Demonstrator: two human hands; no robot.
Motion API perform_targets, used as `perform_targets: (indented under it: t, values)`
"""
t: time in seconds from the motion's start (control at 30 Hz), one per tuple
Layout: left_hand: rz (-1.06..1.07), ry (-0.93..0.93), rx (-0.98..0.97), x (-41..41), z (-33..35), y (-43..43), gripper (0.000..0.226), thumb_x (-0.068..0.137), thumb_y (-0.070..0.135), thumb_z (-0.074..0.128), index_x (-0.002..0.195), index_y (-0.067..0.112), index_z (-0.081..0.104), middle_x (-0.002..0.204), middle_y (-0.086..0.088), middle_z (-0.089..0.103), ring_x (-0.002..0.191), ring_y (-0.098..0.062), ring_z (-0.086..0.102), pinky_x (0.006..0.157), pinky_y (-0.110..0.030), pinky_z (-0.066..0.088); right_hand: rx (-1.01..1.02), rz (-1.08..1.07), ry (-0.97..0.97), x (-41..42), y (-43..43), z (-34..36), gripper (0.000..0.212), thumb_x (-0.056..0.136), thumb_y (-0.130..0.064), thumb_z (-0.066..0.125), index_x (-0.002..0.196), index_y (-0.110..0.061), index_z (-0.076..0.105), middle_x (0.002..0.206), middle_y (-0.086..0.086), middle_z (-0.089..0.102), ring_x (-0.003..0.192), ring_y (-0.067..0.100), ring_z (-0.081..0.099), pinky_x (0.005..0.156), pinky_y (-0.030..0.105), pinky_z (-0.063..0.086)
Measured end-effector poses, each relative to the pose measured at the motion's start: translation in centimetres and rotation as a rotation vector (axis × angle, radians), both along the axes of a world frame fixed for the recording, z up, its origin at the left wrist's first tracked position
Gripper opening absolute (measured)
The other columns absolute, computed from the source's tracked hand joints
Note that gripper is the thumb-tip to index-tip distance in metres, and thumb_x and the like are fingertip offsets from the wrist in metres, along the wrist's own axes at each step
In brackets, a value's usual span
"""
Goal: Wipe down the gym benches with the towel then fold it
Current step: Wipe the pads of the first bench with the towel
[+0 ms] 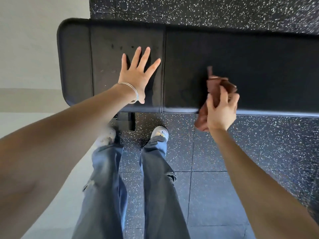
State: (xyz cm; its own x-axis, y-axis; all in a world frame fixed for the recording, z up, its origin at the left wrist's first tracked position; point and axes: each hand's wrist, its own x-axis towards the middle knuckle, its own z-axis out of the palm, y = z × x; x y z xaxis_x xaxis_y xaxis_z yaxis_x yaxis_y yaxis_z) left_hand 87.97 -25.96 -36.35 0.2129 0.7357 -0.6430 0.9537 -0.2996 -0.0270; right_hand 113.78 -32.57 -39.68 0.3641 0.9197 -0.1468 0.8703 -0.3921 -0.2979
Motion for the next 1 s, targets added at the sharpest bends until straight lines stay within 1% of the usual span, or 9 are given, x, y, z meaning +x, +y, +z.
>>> perform_targets:
  t: [0.1, 0.17, 0.33, 0.47, 0.53, 0.67, 0.73, 0.9, 1.0]
  values:
    - [0.000, -0.044, 0.016, -0.5, -0.4, 0.1, 0.140, 0.052, 0.040, 0.088, 0.148, 0.032, -0.013, 0.155, -0.007, -0.023, 0.144, -0.030, -0.018, 0.114, -0.061, 0.003, 0.014, -0.293, -0.017, -3.9, 0.5, -0.3, 0.041, 0.085, -0.036, 0.058, 0.123, -0.020, 0.058, 0.119, 0.021, 0.050, 0.101, 0.037, 0.051, 0.072, 0.044, 0.049]
    - [-0.003, -0.065, 0.016, -0.9, -0.6, 0.2, 0.140, 0.051, 0.042, 0.088, 0.148, 0.034, -0.013, 0.156, -0.006, -0.023, 0.144, -0.029, -0.018, 0.113, -0.061, 0.002, 0.044, -0.369, 0.010, -7.0, 0.8, -0.1, 0.040, 0.085, -0.033, 0.060, 0.122, -0.018, 0.060, 0.117, 0.022, 0.051, 0.096, 0.037, 0.052, 0.068, 0.043, 0.050]
    - [-0.060, -0.105, 0.031, -1.3, -0.9, 0.2, 0.135, 0.055, 0.049, 0.084, 0.149, 0.030, -0.010, 0.156, -0.008, -0.021, 0.144, -0.031, -0.016, 0.112, -0.060, 0.002, 0.034, -0.080, 0.090, -14.5, -0.9, 0.6, 0.036, 0.085, -0.029, 0.064, 0.118, -0.014, 0.062, 0.108, 0.023, 0.054, 0.091, 0.038, 0.054, 0.059, 0.040, 0.049]
    - [-0.154, -0.151, 0.062, -4.7, -1.0, 0.2, 0.130, 0.059, 0.055, 0.080, 0.151, 0.022, -0.006, 0.158, -0.008, -0.015, 0.146, -0.029, -0.010, 0.113, -0.059, 0.001, 0.005, -0.027, 0.152, -15.5, -1.0, 0.7, 0.037, 0.086, -0.031, 0.064, 0.120, -0.015, 0.061, 0.110, 0.020, 0.053, 0.093, 0.037, 0.055, 0.062, 0.041, 0.051]
    - [-0.117, -0.183, 0.087, -7.9, -0.9, 0.7, 0.133, 0.055, 0.055, 0.082, 0.151, 0.020, -0.004, 0.158, -0.007, -0.013, 0.146, -0.028, -0.009, 0.113, -0.058, 0.001, -0.004, 0.019, 0.146, -15.0, -2.1, 0.8, 0.037, 0.084, -0.030, 0.067, 0.119, -0.016, 0.062, 0.108, 0.021, 0.053, 0.092, 0.038, 0.056, 0.065, 0.041, 0.052]
    - [-0.018, -0.139, 0.092, -15.0, -0.4, 2.4, 0.138, 0.049, 0.052, 0.087, 0.151, 0.018, -0.001, 0.159, -0.008, -0.007, 0.146, -0.030, -0.005, 0.113, -0.057, 0.004, -0.023, 0.101, 0.093, -18.8, -3.9, 1.1, 0.036, 0.080, -0.025, 0.073, 0.113, -0.013, 0.066, 0.101, 0.024, 0.056, 0.084, 0.040, 0.059, 0.054, 0.042, 0.052]
    - [-0.012, -0.124, 0.052, -17.6, -0.3, 3.1, 0.139, 0.050, 0.047, 0.089, 0.151, 0.016, -0.002, 0.159, -0.007, -0.008, 0.146, -0.029, -0.005, 0.114, -0.055, 0.006, 0.003, 0.042, 0.068, -20.8, -2.0, 0.8, 0.035, 0.081, -0.027, 0.071, 0.112, -0.012, 0.066, 0.100, 0.024, 0.057, 0.084, 0.039, 0.059, 0.056, 0.042, 0.052]
    - [-0.088, -0.153, -0.002, -19.0, -0.5, 3.6, 0.139, 0.053, 0.040, 0.089, 0.150, 0.011, -0.005, 0.158, -0.006, -0.014, 0.146, -0.029, -0.008, 0.116, -0.049, 0.008, 0.000, -0.003, -0.031, -21.2, 8.6, 0.1, 0.042, 0.090, -0.042, 0.053, 0.126, -0.022, 0.054, 0.129, 0.014, 0.045, 0.106, 0.034, 0.051, 0.074, 0.042, 0.047]
    - [-0.071, -0.158, 0.009, -19.1, -0.9, 3.3, 0.139, 0.053, 0.038, 0.089, 0.150, 0.012, -0.007, 0.158, -0.005, -0.016, 0.146, -0.028, -0.009, 0.116, -0.048, 0.007, -0.012, -0.041, -0.063, -20.7, 14.9, 0.1, 0.043, 0.089, -0.045, 0.051, 0.127, -0.024, 0.052, 0.133, 0.010, 0.042, 0.110, 0.031, 0.049, 0.076, 0.038, 0.044]
